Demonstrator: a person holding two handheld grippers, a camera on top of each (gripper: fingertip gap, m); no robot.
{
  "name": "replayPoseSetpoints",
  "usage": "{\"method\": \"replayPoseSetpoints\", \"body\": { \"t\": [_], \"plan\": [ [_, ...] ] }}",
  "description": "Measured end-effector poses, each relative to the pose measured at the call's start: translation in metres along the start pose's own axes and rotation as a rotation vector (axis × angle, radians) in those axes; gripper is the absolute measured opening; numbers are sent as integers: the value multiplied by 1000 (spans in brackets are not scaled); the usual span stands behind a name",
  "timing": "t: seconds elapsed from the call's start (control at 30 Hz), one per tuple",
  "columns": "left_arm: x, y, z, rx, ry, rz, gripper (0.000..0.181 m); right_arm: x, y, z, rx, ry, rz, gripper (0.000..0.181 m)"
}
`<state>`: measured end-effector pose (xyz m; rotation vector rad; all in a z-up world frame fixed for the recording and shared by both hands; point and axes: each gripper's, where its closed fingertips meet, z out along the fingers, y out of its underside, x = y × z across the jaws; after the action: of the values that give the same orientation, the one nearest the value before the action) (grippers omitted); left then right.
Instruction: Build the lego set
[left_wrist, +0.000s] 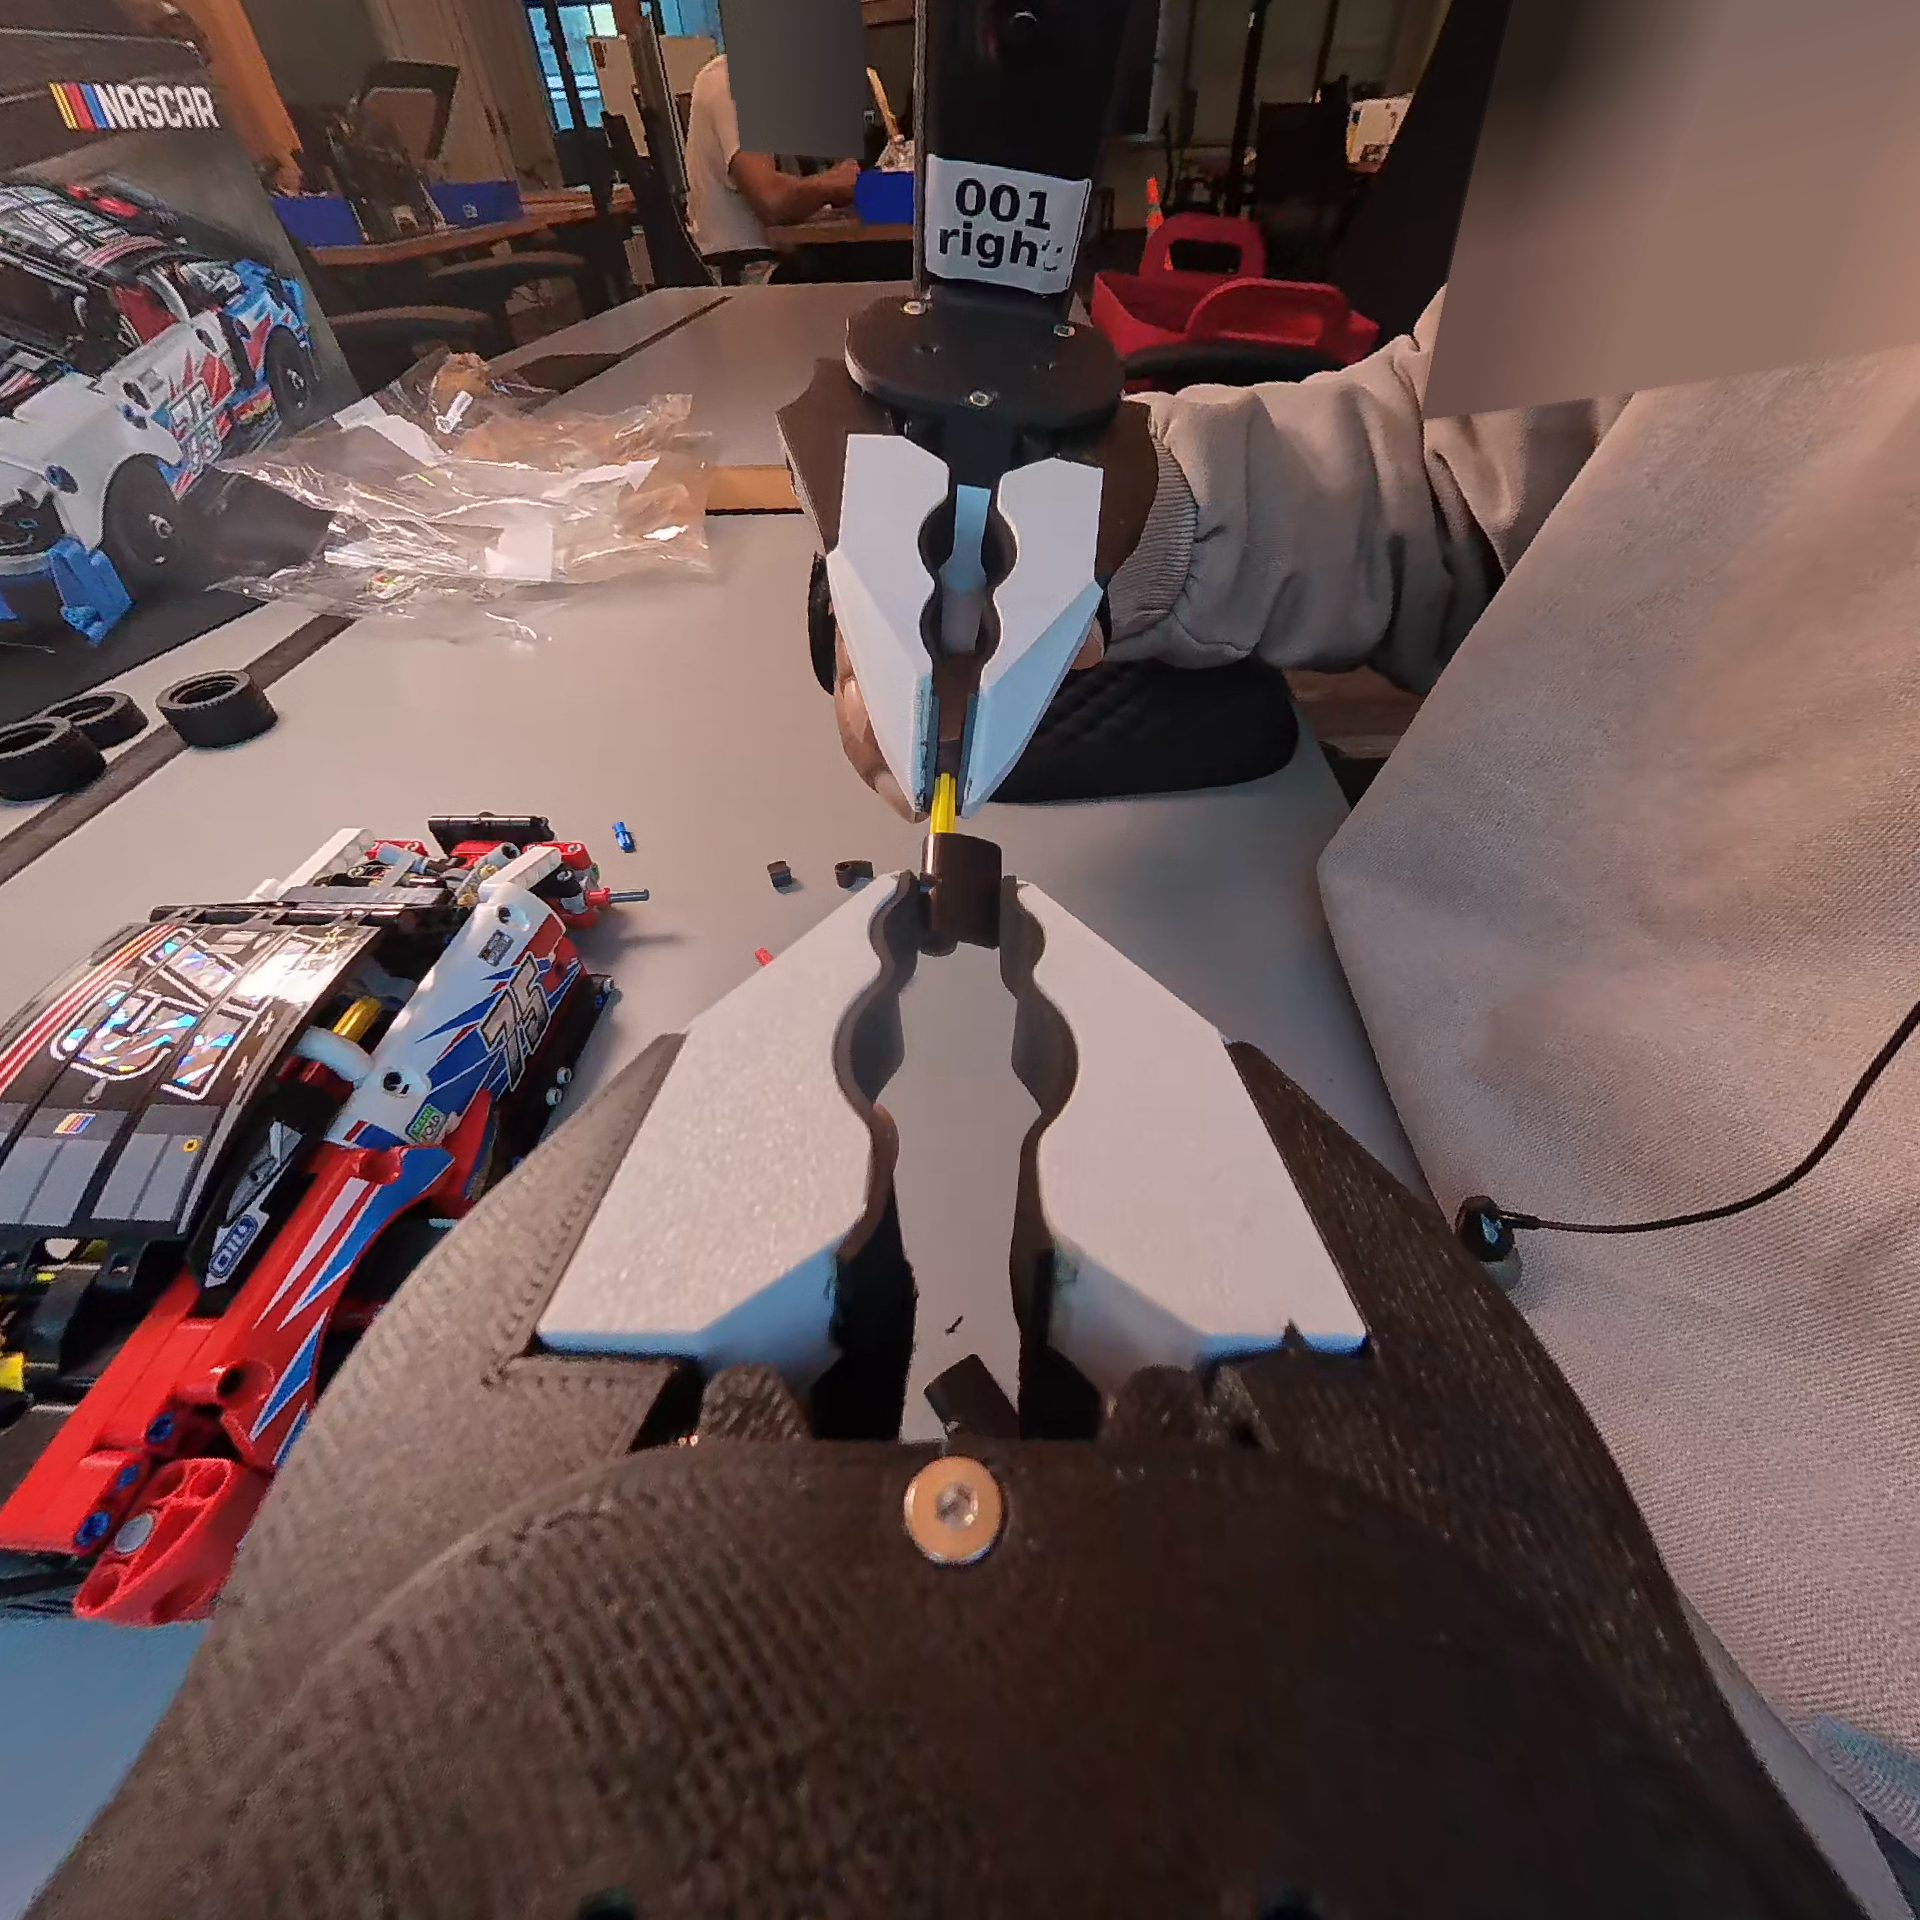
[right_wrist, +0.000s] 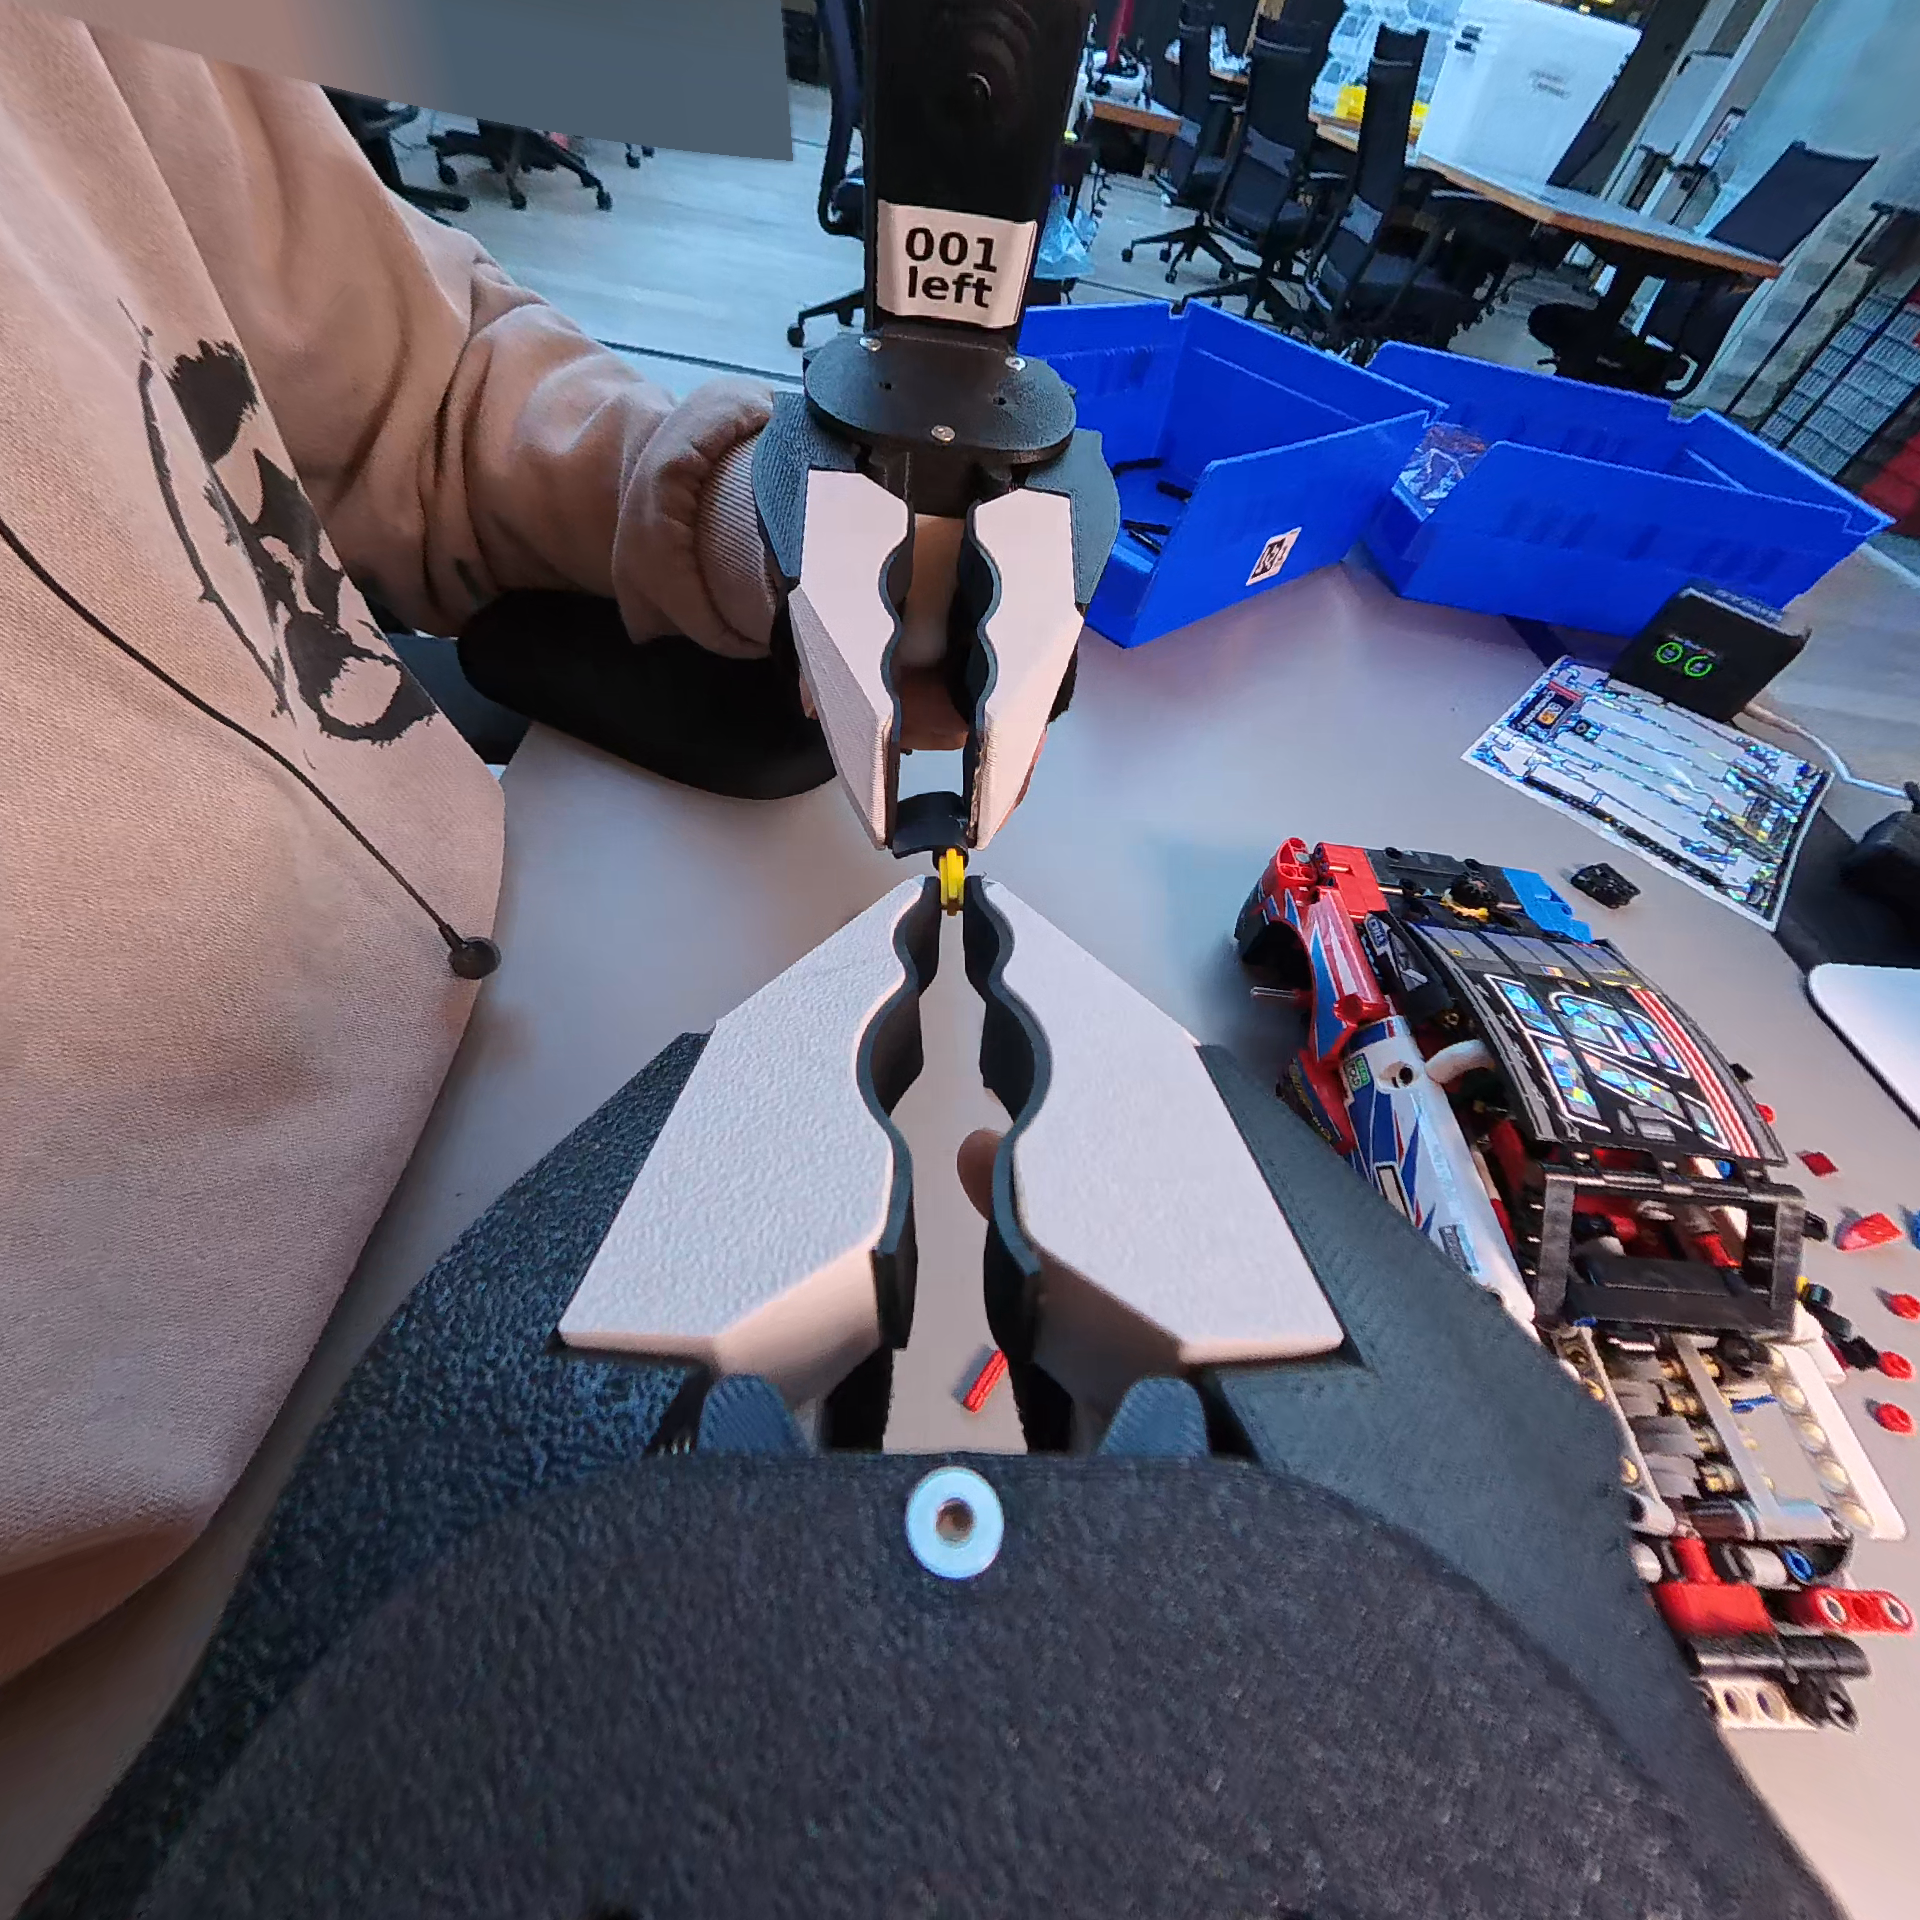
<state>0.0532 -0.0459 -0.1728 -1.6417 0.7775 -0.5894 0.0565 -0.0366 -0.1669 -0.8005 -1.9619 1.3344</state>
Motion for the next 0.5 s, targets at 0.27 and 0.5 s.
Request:
{"method": "replayPoseSetpoints", "body": {
  "t": [0.27, 0.5],
  "plan": [
    [0, 4, 1, -24, -12, 19, 13, 0, 4, 3, -15, -1, -8, 2],
    [1, 6, 2, -35, -13, 30, 13, -2, 6, 3, -16, -5, 0, 2]
  ]
}}
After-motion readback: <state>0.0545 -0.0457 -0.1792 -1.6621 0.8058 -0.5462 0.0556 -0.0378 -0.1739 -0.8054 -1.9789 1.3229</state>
